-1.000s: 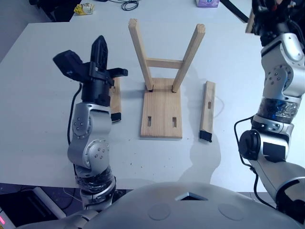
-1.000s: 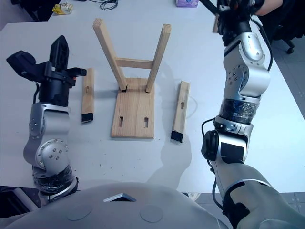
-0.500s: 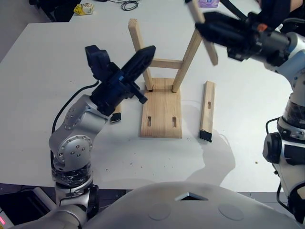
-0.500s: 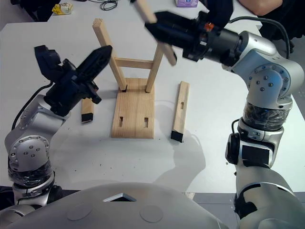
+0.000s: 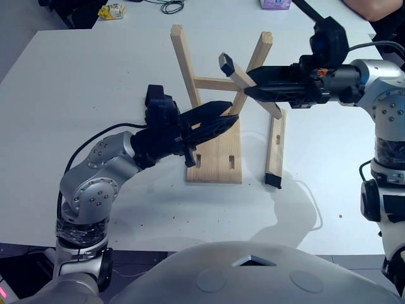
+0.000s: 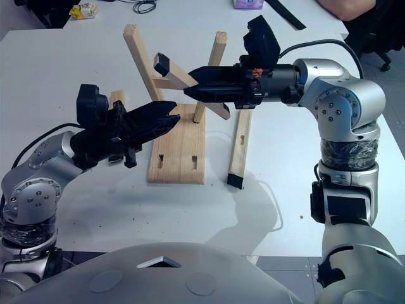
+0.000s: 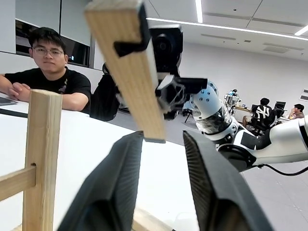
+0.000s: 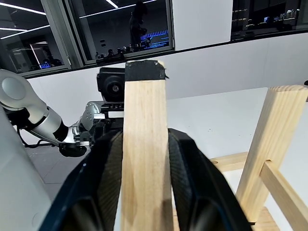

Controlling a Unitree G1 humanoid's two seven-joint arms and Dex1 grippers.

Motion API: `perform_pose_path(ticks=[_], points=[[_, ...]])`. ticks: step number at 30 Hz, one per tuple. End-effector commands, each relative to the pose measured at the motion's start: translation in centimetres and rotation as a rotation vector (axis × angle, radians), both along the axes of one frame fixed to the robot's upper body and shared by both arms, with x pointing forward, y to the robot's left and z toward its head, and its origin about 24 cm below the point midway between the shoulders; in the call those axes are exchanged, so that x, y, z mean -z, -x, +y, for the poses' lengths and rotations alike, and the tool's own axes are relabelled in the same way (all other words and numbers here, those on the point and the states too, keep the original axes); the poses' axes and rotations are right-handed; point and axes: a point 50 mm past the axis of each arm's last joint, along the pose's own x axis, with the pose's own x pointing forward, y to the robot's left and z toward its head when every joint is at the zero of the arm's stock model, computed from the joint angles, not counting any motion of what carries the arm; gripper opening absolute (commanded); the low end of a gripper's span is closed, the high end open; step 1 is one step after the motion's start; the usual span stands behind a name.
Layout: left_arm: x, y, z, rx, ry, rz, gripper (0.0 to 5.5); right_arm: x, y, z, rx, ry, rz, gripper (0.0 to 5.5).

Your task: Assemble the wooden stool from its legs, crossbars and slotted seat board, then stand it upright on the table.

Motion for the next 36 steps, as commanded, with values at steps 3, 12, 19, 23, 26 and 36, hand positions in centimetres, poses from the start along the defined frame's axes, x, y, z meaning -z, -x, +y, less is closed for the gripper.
perform_pose_path(ticks=[3,12,19,23,26,36], points=[[0.0,-0.8,0.6,-0.016,-0.005,0.003,2.32,-0.2,0.1,-0.2,-0.025,0.012,-0.012,1.31],[-0.1,-1.0,-0.2,0.010,0.019,0.006,2.32,1.8,0.2,0.9,-0.061,0.036,0.000,1.31],[-0.6,-1.6,0.2,-0.019,0.003,-0.037,2.32,3.0,0.5,1.3,-0.081,0.042,0.030,1.31],[-0.4,-1.4,-0.1,-0.001,0.003,-0.031,2.32,3.1,0.6,1.5,-0.090,0.037,0.032,1.31],[-0.1,-1.1,-0.4,0.024,0.004,-0.014,2.32,3.1,0.7,1.7,-0.092,0.028,0.033,1.31],[0.3,-0.3,-0.7,0.068,0.019,0.001,2.32,3.1,0.9,2.0,-0.104,0.006,0.048,1.31]])
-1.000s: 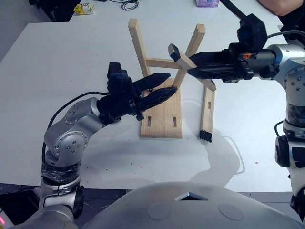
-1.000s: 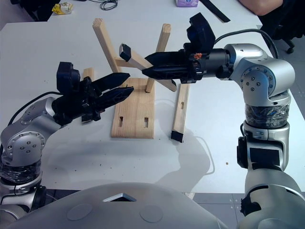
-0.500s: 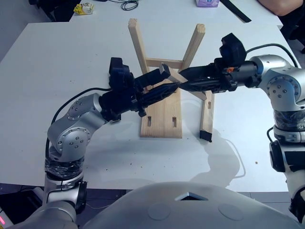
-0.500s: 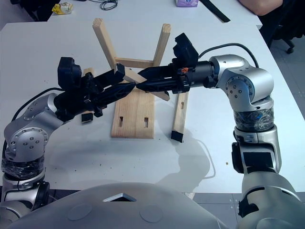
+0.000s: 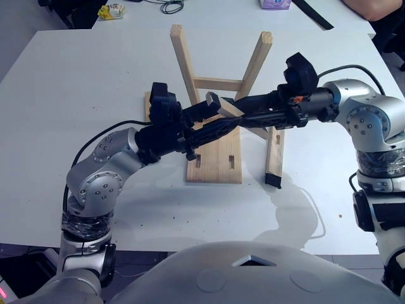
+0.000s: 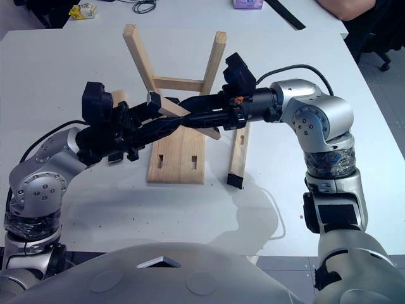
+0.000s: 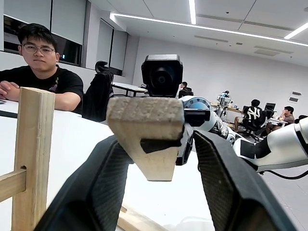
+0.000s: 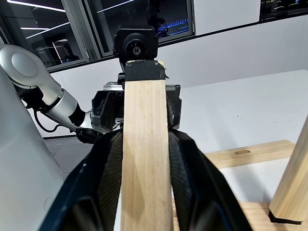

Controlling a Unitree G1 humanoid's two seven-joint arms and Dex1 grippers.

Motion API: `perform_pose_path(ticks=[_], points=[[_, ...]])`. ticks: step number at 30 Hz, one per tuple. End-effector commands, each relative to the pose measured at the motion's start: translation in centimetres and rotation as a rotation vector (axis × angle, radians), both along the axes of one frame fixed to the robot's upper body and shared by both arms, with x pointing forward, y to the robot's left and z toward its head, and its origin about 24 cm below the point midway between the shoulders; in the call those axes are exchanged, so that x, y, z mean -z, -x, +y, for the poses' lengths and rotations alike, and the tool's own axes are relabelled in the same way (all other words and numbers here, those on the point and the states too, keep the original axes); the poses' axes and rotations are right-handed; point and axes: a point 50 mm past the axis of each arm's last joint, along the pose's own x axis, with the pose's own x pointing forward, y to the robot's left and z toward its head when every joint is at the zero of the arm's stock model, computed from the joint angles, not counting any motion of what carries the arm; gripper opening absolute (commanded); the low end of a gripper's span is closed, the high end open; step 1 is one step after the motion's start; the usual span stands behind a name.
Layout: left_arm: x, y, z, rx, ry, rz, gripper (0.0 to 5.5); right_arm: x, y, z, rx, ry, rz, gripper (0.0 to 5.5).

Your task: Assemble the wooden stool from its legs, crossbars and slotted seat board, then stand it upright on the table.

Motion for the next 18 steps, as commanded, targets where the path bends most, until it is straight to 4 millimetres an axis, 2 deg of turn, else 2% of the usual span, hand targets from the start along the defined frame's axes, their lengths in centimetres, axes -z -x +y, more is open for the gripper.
perform_pose_path(ticks=[1,11,17,18], points=[[0.09,0.24,-0.18,0.023,-0.001,0.000,2.32,-0.38,0.22,0.14,-0.013,-0.015,-0.007,1.31],[-0.22,0.00,-0.03,0.012,0.015,-0.013,2.32,0.04,0.57,0.07,-0.026,-0.002,-0.003,1.31],[-0.10,0.25,-0.28,0.018,0.033,-0.010,1.32,0.03,0.60,0.08,-0.030,-0.004,-0.004,1.31],[-0.13,0.28,-0.29,0.019,0.037,-0.012,1.31,0.05,0.61,0.05,-0.030,-0.003,-0.003,1.31]])
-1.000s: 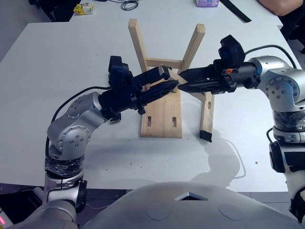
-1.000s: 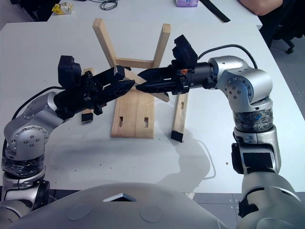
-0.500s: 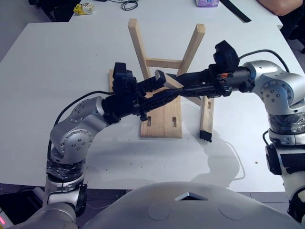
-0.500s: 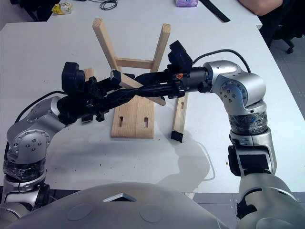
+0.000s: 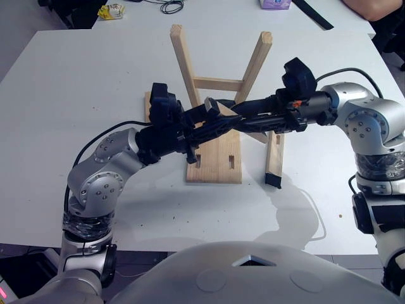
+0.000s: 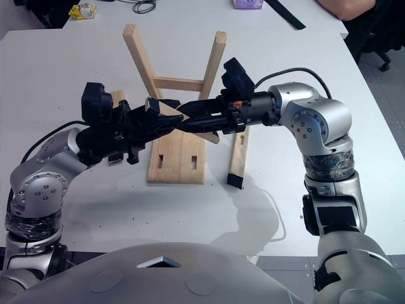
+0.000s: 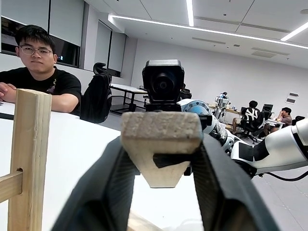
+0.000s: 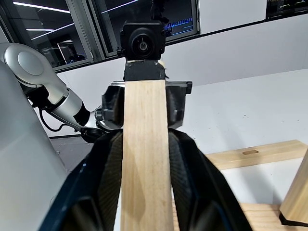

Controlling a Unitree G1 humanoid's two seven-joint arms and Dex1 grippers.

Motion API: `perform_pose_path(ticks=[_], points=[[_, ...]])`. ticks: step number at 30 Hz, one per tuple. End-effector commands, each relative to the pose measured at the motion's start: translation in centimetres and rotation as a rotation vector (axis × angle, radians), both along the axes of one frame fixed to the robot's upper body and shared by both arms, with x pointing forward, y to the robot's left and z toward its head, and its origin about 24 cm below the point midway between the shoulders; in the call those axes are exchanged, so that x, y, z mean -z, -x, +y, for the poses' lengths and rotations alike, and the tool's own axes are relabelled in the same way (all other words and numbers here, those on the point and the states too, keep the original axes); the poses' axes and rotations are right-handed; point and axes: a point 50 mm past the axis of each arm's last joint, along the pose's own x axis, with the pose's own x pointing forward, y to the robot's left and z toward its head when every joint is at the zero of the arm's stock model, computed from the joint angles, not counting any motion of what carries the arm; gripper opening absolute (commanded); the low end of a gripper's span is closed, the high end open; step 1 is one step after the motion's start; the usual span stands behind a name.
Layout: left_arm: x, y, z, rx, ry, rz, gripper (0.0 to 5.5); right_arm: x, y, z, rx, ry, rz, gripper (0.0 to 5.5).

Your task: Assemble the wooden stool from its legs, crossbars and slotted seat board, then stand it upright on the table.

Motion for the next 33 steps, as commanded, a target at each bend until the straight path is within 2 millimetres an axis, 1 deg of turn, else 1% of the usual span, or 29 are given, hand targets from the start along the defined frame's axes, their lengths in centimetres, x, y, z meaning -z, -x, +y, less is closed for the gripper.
perform_pose_path(ticks=[1,7,18,19,21,25,29,31,33], points=[[-0.2,0.3,-0.2,0.016,0.028,-0.011,1.31,-0.1,0.2,-0.2,-0.005,0.000,-0.009,1.31],[-0.1,0.3,-0.3,0.012,0.026,-0.017,1.31,-0.1,0.3,-0.2,-0.007,0.002,-0.009,1.31],[1.0,-0.1,0.4,-0.006,-0.050,-0.035,1.31,-0.2,0.3,-0.3,0.009,0.027,-0.072,1.31],[1.1,-0.2,0.5,-0.010,-0.054,-0.037,1.31,-0.1,0.3,-0.3,0.013,0.033,-0.075,1.67],[1.1,-0.3,0.7,-0.013,-0.064,-0.050,1.31,0.0,0.2,-0.5,0.020,0.045,-0.082,1.87],[1.0,-0.9,1.4,-0.031,-0.089,-0.081,1.31,0.4,0.0,-0.9,0.042,0.073,-0.098,2.50],[1.6,-1.1,2.4,-0.039,-0.173,-0.111,1.31,0.8,-1.0,-2.3,0.133,0.114,-0.123,3.17],[1.9,-1.1,3.7,-0.061,-0.227,-0.119,1.31,0.6,-1.8,-3.5,0.212,0.129,-0.153,3.21],[1.9,-1.5,5.0,-0.088,-0.277,-0.131,1.31,0.4,-2.0,-4.7,0.276,0.131,-0.172,3.21]])
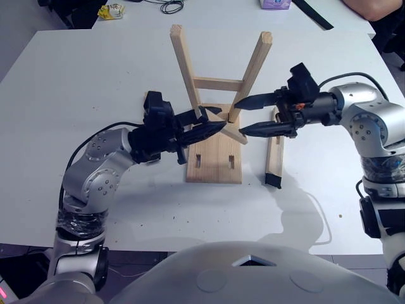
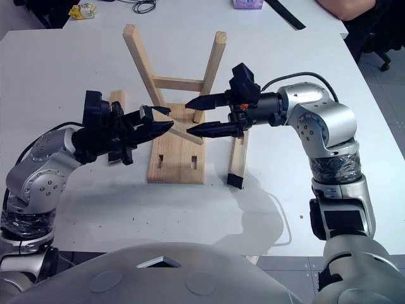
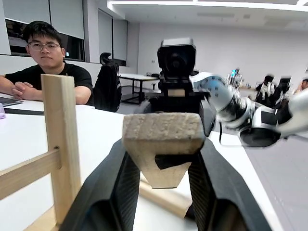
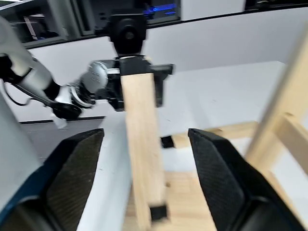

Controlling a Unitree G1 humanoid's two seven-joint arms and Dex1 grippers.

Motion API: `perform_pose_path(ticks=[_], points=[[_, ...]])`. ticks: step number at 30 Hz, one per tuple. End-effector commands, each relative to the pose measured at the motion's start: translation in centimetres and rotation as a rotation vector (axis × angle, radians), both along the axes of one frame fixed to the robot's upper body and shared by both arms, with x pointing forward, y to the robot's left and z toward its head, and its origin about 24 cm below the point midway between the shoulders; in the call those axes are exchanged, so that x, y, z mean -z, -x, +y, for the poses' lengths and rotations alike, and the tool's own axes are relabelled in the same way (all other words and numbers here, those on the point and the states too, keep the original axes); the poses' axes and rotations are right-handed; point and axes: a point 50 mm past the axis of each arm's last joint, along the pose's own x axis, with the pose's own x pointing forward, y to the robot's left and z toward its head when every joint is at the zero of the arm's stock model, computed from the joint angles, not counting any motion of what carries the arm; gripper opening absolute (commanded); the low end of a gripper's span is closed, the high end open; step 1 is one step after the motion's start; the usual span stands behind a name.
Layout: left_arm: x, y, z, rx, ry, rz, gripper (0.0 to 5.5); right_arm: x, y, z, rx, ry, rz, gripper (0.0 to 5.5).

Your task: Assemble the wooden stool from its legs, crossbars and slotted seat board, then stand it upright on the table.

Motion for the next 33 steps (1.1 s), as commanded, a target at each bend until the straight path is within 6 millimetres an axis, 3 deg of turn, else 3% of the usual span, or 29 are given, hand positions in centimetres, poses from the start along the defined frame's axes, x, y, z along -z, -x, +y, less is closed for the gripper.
perform_pose_path(ticks=[1,5,8,13,16,20,28,33], points=[[0.0,-0.7,3.1,-0.067,-0.118,-0.038,1.31,-0.9,-0.7,-2.7,0.149,0.006,-0.073,3.21],[0.1,-2.3,6.3,-0.111,-0.279,-0.075,1.31,-1.0,-0.1,-4.3,0.289,-0.055,-0.104,3.21],[0.0,-4.1,8.3,-0.138,-0.380,-0.098,1.31,-0.5,1.2,-4.2,0.361,-0.104,-0.098,3.21],[0.0,-7.5,9.8,-0.072,-0.588,-0.174,1.31,1.1,4.5,-2.8,0.447,-0.163,-0.077,3.21],[-0.1,-8.8,10.1,-0.065,-0.641,-0.241,1.31,1.5,4.6,-2.8,0.503,-0.175,-0.081,3.21],[-1.8,-9.1,11.8,-0.123,-0.648,-0.324,1.31,1.4,4.4,-2.9,0.495,-0.165,-0.084,3.21],[-0.8,-6.7,15.7,-0.183,-0.685,-0.252,1.31,0.9,4.0,-4.4,0.532,-0.146,-0.099,3.21],[-0.7,-6.9,15.9,-0.234,-0.649,-0.267,1.31,0.8,3.5,-4.5,0.501,-0.125,-0.097,3.21]])
